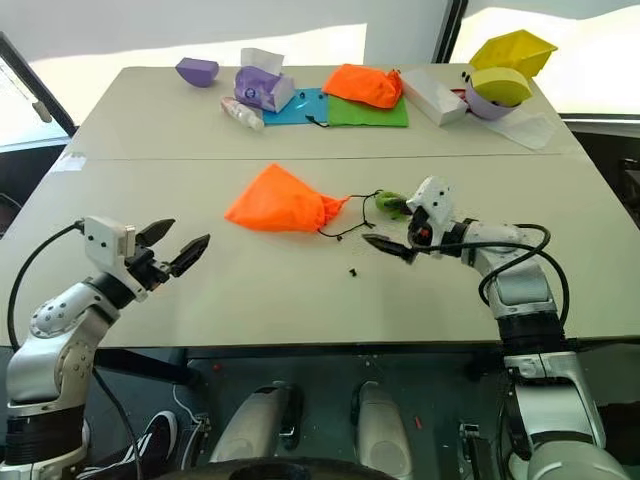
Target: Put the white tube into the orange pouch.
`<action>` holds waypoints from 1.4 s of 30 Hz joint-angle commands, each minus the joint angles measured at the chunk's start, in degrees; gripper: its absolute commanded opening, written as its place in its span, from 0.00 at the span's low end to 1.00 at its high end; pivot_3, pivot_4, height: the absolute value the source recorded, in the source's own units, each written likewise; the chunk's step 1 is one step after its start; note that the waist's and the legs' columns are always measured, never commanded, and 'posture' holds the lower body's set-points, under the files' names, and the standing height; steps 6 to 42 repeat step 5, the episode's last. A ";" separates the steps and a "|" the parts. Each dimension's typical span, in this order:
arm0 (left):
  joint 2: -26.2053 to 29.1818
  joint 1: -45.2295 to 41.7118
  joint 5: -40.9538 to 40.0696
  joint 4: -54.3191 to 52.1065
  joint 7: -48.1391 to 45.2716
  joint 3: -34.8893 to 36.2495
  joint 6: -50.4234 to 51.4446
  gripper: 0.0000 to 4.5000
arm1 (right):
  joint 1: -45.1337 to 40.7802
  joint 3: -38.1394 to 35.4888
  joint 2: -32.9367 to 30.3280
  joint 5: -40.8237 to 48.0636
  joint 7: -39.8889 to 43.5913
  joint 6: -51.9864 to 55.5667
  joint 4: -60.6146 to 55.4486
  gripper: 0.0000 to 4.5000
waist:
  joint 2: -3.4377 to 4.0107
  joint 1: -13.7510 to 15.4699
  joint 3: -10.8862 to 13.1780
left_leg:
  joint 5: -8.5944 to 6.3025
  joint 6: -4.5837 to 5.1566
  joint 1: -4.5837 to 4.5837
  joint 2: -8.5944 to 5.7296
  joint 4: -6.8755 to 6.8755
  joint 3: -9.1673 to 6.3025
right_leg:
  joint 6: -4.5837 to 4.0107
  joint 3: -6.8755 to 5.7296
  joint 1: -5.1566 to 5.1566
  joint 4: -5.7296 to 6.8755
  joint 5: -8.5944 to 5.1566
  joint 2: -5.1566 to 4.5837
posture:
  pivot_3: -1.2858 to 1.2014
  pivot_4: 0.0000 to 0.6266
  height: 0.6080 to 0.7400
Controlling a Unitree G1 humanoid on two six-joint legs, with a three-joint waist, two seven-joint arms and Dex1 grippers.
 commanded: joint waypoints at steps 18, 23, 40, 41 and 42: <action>4.54 2.20 -1.31 1.74 -1.57 4.57 -2.77 0.90 | 2.69 -3.10 -2.74 1.01 0.58 -0.80 -3.31 0.98 | -0.01 -0.04 -0.01 | 0.00 0.00 0.00 0.01 -0.04 -0.02 | -0.13 -0.02 0.13 -0.39 0.06 -0.02 | 0.52 0.24 0.99; 4.54 2.20 -1.31 1.74 -1.57 4.57 -2.77 0.90 | 2.69 -3.10 -2.74 1.01 0.58 -0.80 -3.31 0.98 | -0.01 -0.04 -0.01 | 0.00 0.00 0.00 0.01 -0.04 -0.02 | -0.13 -0.02 0.13 -0.39 0.06 -0.02 | 0.52 0.24 0.99; 4.54 2.20 -1.31 1.74 -1.57 4.57 -2.77 0.90 | 2.69 -3.10 -2.74 1.01 0.58 -0.80 -3.31 0.98 | -0.01 -0.04 -0.01 | 0.00 0.00 0.00 0.01 -0.04 -0.02 | -0.13 -0.02 0.13 -0.39 0.06 -0.02 | 0.52 0.24 0.99; 4.54 2.20 -1.31 1.74 -1.57 4.57 -2.77 0.90 | 2.69 -3.10 -2.74 1.01 0.58 -0.80 -3.31 0.98 | -0.01 -0.04 -0.01 | 0.00 0.00 0.00 0.01 -0.04 -0.02 | -0.13 -0.02 0.13 -0.39 0.06 -0.02 | 0.52 0.24 0.99; 4.54 2.20 -1.31 1.74 -1.57 4.57 -2.77 0.90 | 2.69 -3.10 -2.74 1.01 0.58 -0.80 -3.31 0.98 | -0.01 -0.04 -0.01 | 0.00 0.00 0.00 0.01 -0.04 -0.02 | -0.13 -0.02 0.13 -0.39 0.06 -0.02 | 0.52 0.24 0.99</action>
